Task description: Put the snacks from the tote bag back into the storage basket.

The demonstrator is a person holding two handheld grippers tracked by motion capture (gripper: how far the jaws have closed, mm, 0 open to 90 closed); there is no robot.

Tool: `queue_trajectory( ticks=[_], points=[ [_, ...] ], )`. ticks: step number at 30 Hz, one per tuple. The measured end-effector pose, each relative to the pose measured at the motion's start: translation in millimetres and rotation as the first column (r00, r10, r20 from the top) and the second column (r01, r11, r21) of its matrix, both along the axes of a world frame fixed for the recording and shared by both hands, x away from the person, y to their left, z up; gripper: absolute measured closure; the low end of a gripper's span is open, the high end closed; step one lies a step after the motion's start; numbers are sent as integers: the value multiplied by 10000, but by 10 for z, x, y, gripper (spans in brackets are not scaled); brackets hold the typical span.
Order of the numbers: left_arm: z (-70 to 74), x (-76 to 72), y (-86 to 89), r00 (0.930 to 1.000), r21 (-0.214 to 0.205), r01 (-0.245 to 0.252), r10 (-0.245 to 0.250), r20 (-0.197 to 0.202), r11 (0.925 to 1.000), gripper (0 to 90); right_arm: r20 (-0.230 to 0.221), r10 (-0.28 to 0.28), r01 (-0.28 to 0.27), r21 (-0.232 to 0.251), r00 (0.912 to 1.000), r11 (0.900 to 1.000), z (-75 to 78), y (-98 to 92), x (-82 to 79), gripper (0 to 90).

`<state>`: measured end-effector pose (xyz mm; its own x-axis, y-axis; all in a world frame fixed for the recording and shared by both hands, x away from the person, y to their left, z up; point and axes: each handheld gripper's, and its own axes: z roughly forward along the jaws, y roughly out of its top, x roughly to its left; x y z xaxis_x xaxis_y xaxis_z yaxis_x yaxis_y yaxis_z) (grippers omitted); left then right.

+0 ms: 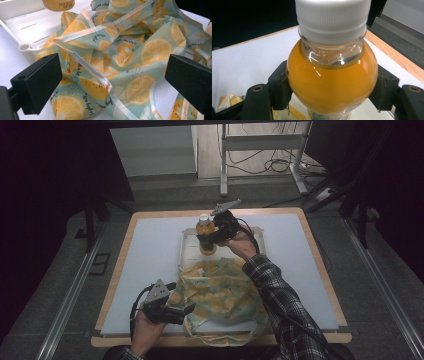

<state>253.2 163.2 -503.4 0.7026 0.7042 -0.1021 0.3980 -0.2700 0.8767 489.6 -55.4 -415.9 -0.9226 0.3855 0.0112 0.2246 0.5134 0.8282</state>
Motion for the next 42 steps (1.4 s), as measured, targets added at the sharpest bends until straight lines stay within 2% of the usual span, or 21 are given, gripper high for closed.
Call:
queue_trajectory(
  ticks=[42],
  points=[
    [-8,7,-9,10000,-22,93,-93,2,10000,2,-57,123,-123,9,9999,9999,-232,285,191,301]
  ],
)
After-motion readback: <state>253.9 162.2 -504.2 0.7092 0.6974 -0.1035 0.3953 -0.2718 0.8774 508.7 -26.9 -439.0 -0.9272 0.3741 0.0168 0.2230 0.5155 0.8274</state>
